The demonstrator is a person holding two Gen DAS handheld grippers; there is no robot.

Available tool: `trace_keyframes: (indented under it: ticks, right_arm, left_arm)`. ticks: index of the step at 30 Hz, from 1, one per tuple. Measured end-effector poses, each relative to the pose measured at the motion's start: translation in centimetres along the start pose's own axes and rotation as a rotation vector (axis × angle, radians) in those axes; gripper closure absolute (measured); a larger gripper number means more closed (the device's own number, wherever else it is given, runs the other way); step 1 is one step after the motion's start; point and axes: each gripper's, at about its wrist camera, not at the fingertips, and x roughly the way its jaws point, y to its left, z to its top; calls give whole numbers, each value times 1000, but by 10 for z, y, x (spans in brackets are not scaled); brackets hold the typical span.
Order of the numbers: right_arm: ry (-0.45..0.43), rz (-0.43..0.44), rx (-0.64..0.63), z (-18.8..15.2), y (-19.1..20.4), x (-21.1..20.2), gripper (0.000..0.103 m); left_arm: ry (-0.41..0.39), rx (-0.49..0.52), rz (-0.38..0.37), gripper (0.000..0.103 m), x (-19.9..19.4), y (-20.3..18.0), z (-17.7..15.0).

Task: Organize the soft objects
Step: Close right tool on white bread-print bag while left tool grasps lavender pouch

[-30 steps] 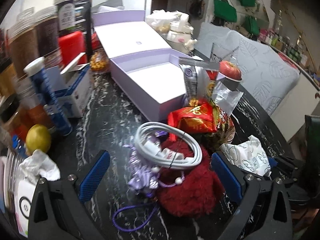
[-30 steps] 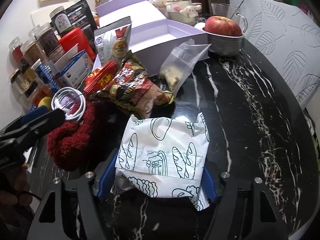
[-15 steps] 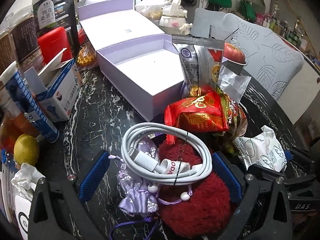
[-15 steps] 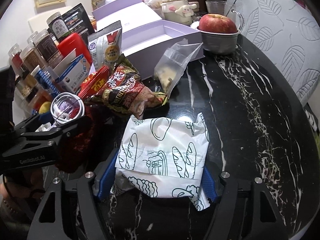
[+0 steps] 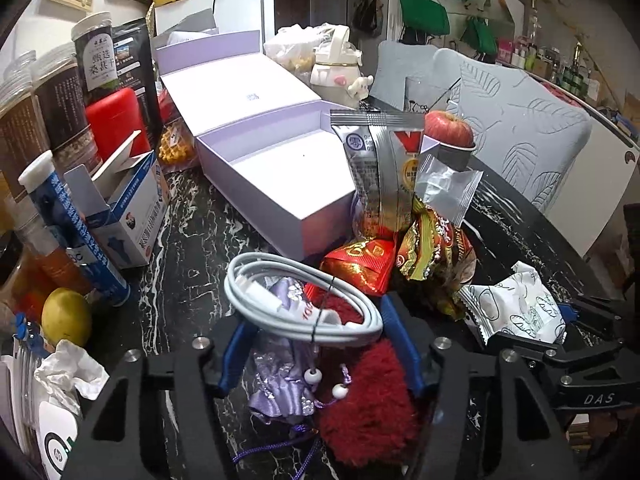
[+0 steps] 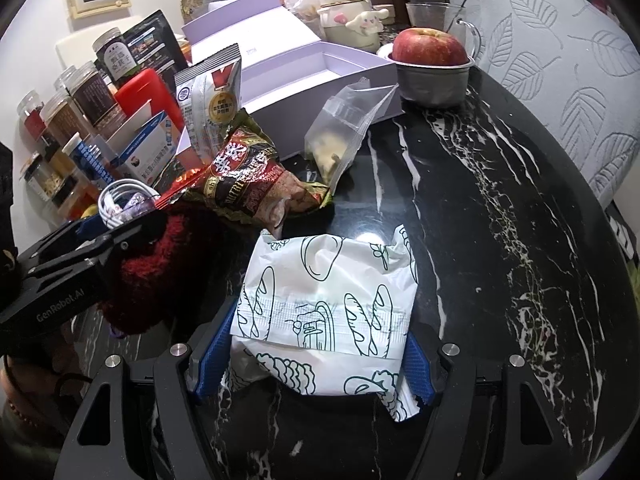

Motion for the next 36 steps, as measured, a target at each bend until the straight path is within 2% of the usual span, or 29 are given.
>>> trace_keyframes:
  ticks: [3, 9, 13, 16, 23, 29, 32, 36]
  right_arm:
    - [-4, -1, -1, -1, 1, -1, 30]
    - [-6, 3, -3, -4, 1, -2, 30]
    - [-7, 2, -2, -6, 2, -3, 30]
    - [-8, 4, -6, -8, 3, -5, 30]
    - [-9, 4, -6, -11, 4, -6, 30]
    - [-8, 4, -9, -11, 3, -6, 30]
    - [-5, 5, -9, -11, 3, -6, 30]
    - [-1, 2, -13, -10, 3, -5, 30]
  left_arm:
    - [-11, -4, -5, 47, -4, 1, -1]
    - [-67, -10, -19, 47, -20, 1, -3]
    - [-68, 3, -6, 47, -26, -1, -7]
    - [-58, -33, -1, 47, -27, 5, -12]
    - [-80, -142, 68, 47, -35, 31, -17]
    - [-11, -171, 52, 47, -15, 38, -18]
    - [14, -200, 4, 47, -5, 41, -20]
    - [34, -176, 19, 47, 6, 38, -19]
